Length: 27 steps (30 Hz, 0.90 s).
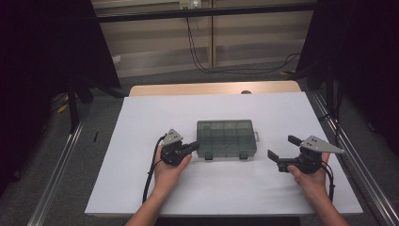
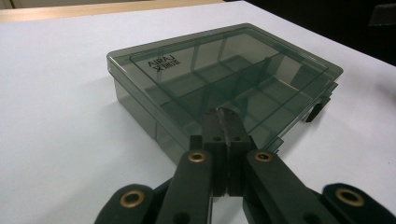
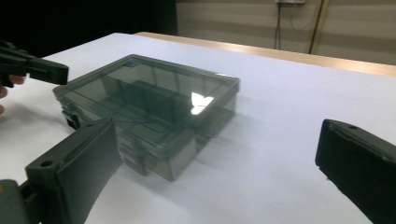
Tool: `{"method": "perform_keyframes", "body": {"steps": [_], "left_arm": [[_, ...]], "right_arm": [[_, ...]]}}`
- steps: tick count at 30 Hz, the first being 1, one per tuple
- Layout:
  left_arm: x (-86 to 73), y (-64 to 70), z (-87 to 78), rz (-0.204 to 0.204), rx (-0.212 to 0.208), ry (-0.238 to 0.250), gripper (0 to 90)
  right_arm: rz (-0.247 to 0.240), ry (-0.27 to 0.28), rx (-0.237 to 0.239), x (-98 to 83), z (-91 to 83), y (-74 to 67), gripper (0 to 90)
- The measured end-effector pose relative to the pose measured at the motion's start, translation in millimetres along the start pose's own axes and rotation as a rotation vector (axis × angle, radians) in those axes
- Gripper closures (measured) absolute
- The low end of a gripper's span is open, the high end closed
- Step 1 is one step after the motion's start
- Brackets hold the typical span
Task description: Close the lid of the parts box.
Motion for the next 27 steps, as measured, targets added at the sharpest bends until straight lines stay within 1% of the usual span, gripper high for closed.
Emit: {"method": "perform_keyframes", "body": {"steps": [2, 3, 4, 5, 6, 7, 8, 9, 10, 11, 12, 14, 16, 17, 18, 19, 21, 22, 23, 24, 25, 26, 27], "left_arm": [[0.4, 0.1, 0.2, 0.0, 0.007, -0.002, 90.0], [0.6, 0.4, 0.5, -0.007, 0.005, 0.005, 90.0], [0.6, 0.4, 0.3, -0.009, 0.006, 0.004, 90.0], [0.8, -0.1, -0.1, -0.001, 0.005, 0.003, 90.0], [0.9, 0.3, -0.6, -0.007, 0.001, 0.005, 90.0], [0.9, 0.2, -1.8, -0.005, -0.001, -0.005, 90.0], [1.2, 0.8, -2.7, -0.004, -0.01, 0.0, 90.0], [2.1, 0.9, -5.0, 0.0, -0.007, 0.005, 90.0], [3.3, 1.9, -6.7, -0.007, -0.026, 0.023, 88.2], [4.3, 2.8, -7.9, -0.013, -0.028, 0.033, 83.5], [5.2, 3.9, -10.0, -0.01, -0.029, 0.04, 79.5], [6.3, 6.1, -14.9, 0.008, -0.028, 0.041, 71.5], [6.5, 7.4, -20.6, 0.026, -0.039, 0.054, 63.4], [6.0, 7.3, -23.5, 0.022, -0.054, 0.065, 60.2], [5.3, 6.6, -25.8, 0.016, -0.065, 0.076, 54.7], [4.3, 5.8, -28.2, 0.009, -0.049, 0.076, 47.9], [2.2, 3.7, -32.9, 0.0, -0.047, 0.084, 35.5], [1.1, 2.7, -34.9, 0.005, -0.055, 0.084, 29.4], [0.3, 2.3, -37.5, 0.005, -0.034, 0.075, 21.6], [-0.4, 1.3, -39.5, 0.008, -0.037, 0.077, 14.8], [-1.2, 0.5, -41.3, 0.006, -0.043, 0.079, 9.0], [-2.0, -0.3, -43.6, -0.002, -0.035, 0.072, 3.4], [-2.5, -1.4, -45.9, -0.014, -0.03, 0.067, 0.5]], "right_arm": [[0.004, -0.001, -0.015, -1.5, -4.9, 4.1, 0.0], [0.007, -0.004, -0.025, -2.6, -7.4, 5.8, 0.0], [0.013, -0.002, -0.027, -3.6, -9.0, 7.2, 0.0], [0.013, -0.01, -0.025, -5.4, -10.3, 8.4, 0.0], [0.012, -0.019, -0.033, -7.5, -11.5, 9.3, 0.0], [0.009, -0.028, -0.037, -9.8, -12.5, 9.8, 0.0], [0.014, -0.032, -0.038, -11.8, -13.0, 9.9, 0.0], [0.007, -0.038, -0.042, -13.5, -13.8, 10.9, 0.0], [0.009, -0.039, -0.045, -14.8, -14.9, 11.5, 0.0], [0.009, -0.042, -0.048, -15.1, -15.8, 12.0, 0.0], [0.011, -0.039, -0.049, -14.9, -16.4, 12.3, 0.0], [0.017, -0.032, -0.052, -13.7, -18.4, 13.3, 0.0], [0.016, -0.029, -0.06, -13.4, -20.0, 14.2, 0.0], [0.017, -0.031, -0.061, -13.8, -20.5, 14.8, 0.0], [0.017, -0.03, -0.061, -14.3, -21.1, 15.7, 0.0], [0.017, -0.028, -0.061, -14.6, -21.7, 16.5, 0.0], [0.024, -0.028, -0.064, -15.6, -23.0, 17.5, 0.0], [0.024, -0.028, -0.065, -15.8, -23.7, 18.2, 0.0], [0.028, -0.027, -0.064, -16.0, -24.3, 18.4, 0.0], [0.029, -0.028, -0.063, -16.3, -24.6, 18.7, 0.0], [0.028, -0.029, -0.062, -16.6, -25.0, 19.2, 0.0], [0.028, -0.032, -0.063, -17.1, -25.3, 19.5, 0.0], [0.034, -0.033, -0.059, -17.7, -25.2, 19.3, 0.0]]}}
Point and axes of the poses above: each handheld gripper's, and its own axes: z roughly forward along the jaws, x roughly out of its top, y roughly to its right, the point moved 4 cm from there along z, roughly forward along the jaws, and after that the axes turned 4 degrees about z, right-handed, at the moved point
